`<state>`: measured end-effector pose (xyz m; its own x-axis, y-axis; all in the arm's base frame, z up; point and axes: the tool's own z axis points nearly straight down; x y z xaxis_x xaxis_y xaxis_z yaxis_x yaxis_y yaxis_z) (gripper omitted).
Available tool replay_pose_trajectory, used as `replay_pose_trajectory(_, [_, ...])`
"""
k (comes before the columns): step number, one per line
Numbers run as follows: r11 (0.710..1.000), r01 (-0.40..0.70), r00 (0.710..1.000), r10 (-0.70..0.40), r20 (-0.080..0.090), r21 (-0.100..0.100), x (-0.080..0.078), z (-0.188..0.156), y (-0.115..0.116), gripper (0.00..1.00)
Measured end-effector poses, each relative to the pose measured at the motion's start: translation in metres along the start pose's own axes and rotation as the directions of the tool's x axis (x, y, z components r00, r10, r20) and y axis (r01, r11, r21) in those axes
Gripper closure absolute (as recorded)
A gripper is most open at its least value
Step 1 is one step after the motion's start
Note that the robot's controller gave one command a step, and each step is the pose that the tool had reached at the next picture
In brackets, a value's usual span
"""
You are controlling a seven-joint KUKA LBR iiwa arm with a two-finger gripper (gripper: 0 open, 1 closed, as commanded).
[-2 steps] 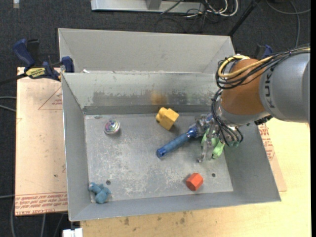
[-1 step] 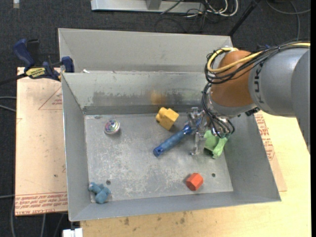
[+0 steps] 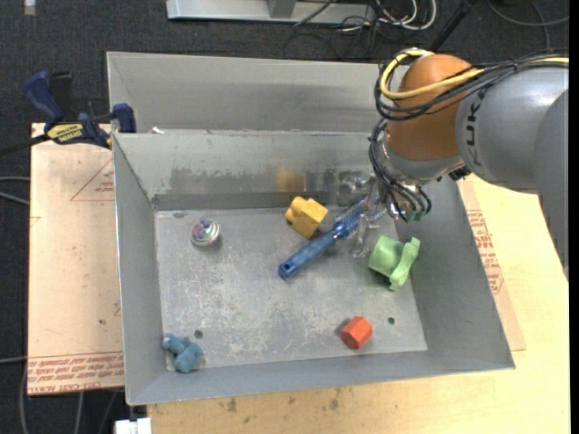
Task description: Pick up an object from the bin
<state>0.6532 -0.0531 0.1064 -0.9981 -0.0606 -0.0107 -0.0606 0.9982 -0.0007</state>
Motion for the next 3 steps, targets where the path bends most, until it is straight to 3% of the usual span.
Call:
replay_pose_trajectory(1, [0.927, 0.376, 0.927, -0.376, -0.008, -0.006, 0.0, 0.037, 0.015, 0.0])
replay_pose_trajectory(2, [0.927, 0.375, 0.927, -0.375, -0.006, -0.005, -0.001, 0.036, 0.014, 1.0])
replay_pose_trajectory(3, [0.92, 0.391, 0.92, -0.391, 0.0, -0.001, 0.005, -0.069, 0.021, 1.0])
